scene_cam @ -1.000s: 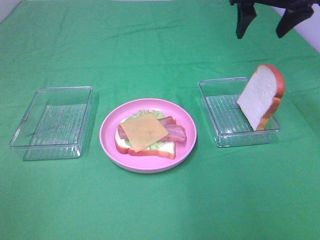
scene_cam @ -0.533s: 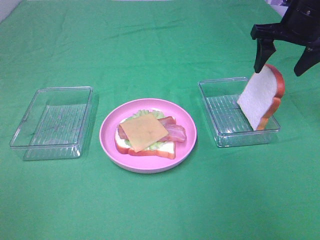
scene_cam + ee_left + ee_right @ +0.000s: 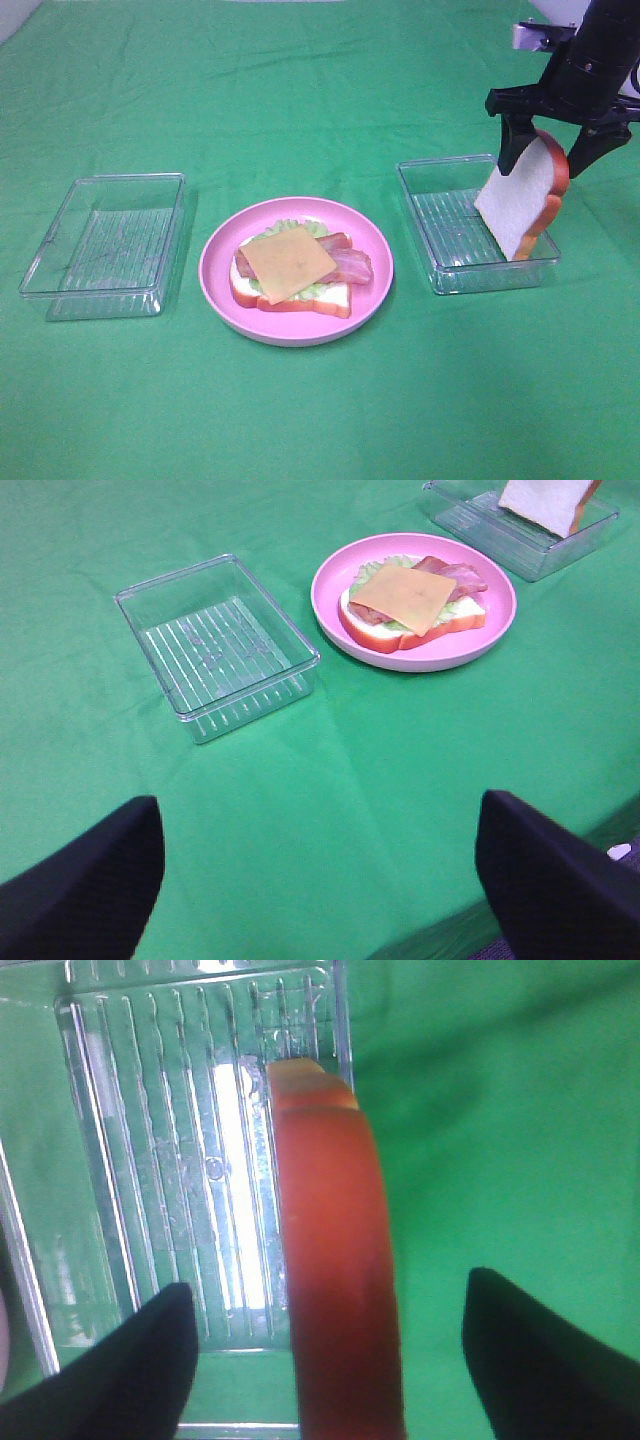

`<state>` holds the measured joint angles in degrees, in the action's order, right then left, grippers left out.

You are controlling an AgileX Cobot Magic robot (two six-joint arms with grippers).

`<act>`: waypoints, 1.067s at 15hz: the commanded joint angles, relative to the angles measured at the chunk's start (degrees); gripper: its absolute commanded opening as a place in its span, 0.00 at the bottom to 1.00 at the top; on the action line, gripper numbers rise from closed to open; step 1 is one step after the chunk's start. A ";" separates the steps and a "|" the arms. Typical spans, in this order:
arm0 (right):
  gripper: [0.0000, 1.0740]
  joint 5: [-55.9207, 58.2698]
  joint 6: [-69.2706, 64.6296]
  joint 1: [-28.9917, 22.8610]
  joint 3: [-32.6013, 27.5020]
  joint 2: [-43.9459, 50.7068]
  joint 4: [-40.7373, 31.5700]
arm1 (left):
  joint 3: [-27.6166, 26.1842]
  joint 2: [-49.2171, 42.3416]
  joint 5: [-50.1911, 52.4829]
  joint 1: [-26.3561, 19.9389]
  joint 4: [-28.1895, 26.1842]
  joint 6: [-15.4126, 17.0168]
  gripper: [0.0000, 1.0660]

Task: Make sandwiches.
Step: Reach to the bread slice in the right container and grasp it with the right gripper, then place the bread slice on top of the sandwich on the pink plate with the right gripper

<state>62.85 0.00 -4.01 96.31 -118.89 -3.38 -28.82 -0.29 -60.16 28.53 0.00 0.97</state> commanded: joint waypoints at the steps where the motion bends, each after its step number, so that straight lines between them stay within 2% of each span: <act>1: 0.53 -0.29 1.15 0.17 -0.34 -0.34 0.40 | 0.17 -1.09 0.63 -0.06 0.00 -0.11 0.75; 2: 0.45 -0.29 1.49 0.17 -0.34 -0.34 0.40 | 0.17 -1.09 0.63 -0.06 0.00 -0.11 0.75; 3: 0.31 -0.06 1.49 0.17 -0.34 -0.34 0.40 | 0.17 -1.09 0.63 -0.06 0.00 -0.11 0.75; 6: 0.02 0.57 1.20 0.17 -0.34 -0.11 0.34 | 0.17 -1.09 0.63 -0.06 0.00 -0.11 0.75; 12: 0.00 0.92 1.09 0.17 -0.06 5.27 -4.07 | 0.17 -1.09 0.63 -0.06 0.00 -0.11 0.75; 15: 0.00 1.66 4.18 0.00 -0.06 11.52 -18.62 | 0.17 -1.09 0.63 -0.06 0.00 -0.11 0.75; 16: 0.00 3.95 6.30 -0.06 -0.29 11.69 -25.73 | 0.17 -1.09 0.63 -0.06 0.00 -0.11 0.75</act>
<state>65.26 4.35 -4.01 96.26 -107.43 -25.21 -28.82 -0.29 -60.16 28.53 0.00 0.97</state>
